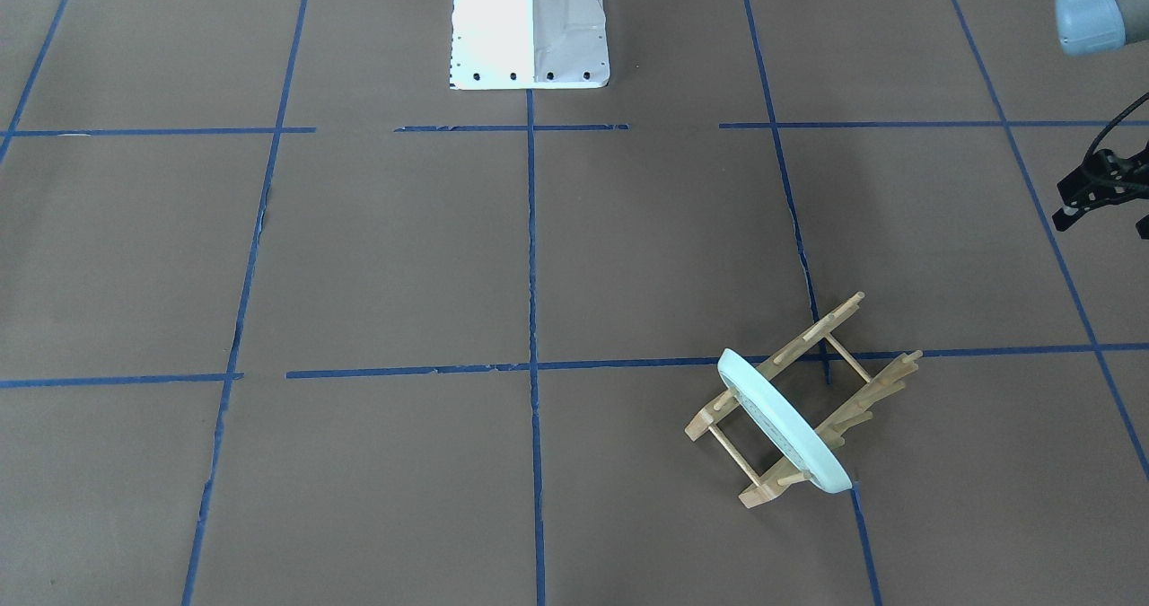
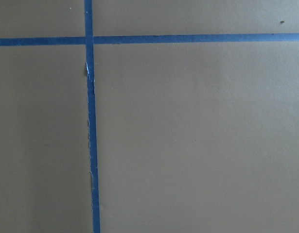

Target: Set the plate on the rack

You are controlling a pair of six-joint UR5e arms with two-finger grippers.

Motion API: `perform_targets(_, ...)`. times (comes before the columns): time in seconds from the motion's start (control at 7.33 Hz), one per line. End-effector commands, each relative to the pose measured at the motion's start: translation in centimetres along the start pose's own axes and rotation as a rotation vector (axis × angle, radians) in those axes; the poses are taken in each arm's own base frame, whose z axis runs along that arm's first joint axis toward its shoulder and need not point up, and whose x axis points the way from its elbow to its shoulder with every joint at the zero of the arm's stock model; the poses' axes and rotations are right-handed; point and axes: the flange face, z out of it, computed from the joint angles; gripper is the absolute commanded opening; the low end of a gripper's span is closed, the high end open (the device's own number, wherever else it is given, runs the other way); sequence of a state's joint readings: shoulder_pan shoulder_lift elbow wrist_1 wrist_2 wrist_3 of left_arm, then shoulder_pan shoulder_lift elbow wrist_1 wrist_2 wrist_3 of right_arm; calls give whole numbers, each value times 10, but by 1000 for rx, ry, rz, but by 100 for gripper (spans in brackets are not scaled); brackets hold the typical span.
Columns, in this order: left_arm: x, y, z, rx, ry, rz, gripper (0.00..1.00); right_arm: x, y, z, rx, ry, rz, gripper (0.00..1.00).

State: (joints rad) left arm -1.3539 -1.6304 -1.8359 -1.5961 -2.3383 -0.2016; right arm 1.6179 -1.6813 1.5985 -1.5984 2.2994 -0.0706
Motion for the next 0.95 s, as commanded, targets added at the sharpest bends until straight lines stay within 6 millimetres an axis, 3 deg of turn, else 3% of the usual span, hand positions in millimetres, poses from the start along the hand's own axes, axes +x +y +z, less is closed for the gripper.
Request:
perform_targets(0.0,-79,48,28,-85,49,7,100,0,0,0,0,0,0,100)
perform_targets(0.14,-105,67,31,-96,50,-20,100,0,0,0,0,0,0,100)
perform_targets(0.41,-152,103,10,-56,30,-71,100,0,0,0,0,0,0,100)
perform_targets(0.82,-164,113,7,-55,3,-30,100,0,0,0,0,0,0,100)
